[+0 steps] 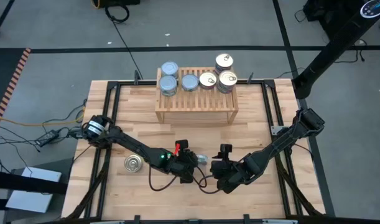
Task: Stack canned seafood by type on shelf
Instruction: Stack the green tuna can on top of the other green tuna can on the shelf
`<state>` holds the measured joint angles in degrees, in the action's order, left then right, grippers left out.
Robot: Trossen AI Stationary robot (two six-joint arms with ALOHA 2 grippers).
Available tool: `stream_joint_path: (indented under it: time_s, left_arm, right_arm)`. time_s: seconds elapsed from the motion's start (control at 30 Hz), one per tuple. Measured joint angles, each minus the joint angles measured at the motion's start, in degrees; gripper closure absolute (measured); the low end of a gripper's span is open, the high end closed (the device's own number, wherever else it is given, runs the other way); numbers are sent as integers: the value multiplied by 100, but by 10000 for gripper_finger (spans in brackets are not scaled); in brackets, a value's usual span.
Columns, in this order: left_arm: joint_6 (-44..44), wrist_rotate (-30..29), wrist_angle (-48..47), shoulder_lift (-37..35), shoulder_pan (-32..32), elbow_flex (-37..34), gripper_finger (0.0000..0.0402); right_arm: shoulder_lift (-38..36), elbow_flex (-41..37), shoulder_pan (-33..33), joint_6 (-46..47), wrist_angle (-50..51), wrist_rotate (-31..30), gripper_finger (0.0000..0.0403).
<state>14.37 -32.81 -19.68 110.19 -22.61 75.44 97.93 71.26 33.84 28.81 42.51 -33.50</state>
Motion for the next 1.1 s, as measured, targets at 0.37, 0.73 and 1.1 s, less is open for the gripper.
stream_joint_path:
  time_s: [0.37, 0.73, 1.1]
  left_arm:
    - [-579, -970, -1517, -17, -114, 1104, 283]
    - [-2215, 724, -1542, -9, -111, 1114, 259]
    - [-2937, 263, -1593, -9, -50, 1053, 146]
  right_arm:
    - [0, -2, 170, 318, 279, -120, 178]
    - [2, -2, 204, 571, 250, -101, 177]
    - [52, -4, 155, 854, -235, -305, 131]
